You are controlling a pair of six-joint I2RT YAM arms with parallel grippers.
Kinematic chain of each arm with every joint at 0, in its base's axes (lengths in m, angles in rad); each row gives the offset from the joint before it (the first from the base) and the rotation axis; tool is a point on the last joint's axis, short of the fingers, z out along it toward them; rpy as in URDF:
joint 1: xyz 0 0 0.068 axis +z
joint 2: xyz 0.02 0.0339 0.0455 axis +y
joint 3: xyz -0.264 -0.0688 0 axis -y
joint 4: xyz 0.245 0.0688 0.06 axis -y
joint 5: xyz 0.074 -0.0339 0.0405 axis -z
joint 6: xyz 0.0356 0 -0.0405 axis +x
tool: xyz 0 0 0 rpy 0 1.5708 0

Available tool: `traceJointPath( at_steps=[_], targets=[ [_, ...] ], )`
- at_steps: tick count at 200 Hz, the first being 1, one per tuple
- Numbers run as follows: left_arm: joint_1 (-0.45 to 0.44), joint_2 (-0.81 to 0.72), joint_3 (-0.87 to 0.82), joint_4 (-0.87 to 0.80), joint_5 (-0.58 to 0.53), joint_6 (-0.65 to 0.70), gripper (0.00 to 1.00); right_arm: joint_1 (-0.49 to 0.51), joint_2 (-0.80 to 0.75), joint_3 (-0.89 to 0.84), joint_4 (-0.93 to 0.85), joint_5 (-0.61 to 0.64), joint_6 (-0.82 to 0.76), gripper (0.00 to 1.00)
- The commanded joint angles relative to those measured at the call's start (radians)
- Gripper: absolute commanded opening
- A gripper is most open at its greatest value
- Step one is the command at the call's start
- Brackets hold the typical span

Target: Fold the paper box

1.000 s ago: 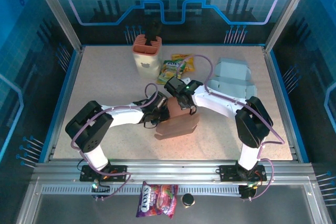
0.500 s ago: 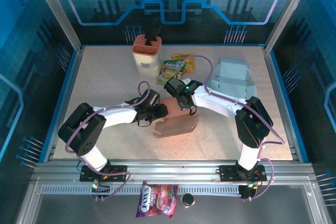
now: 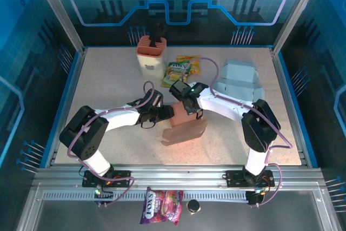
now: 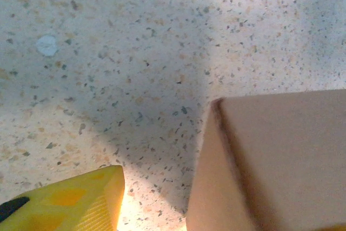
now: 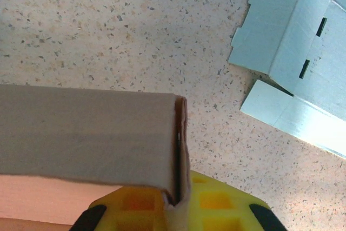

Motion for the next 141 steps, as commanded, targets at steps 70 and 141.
traceJointPath(
  at_steps=[70,141],
  targets=[
    [0.007,0.027,0.052,-0.045,-0.047,0.026,0.22,-0.015,0.012,0.033,-0.033,-0.013,0.018,0.00],
    [-0.058,0.074,0.116,-0.275,-0.259,-0.058,0.00,-0.014,0.012,0.039,-0.035,-0.021,0.026,0.00]
  ],
)
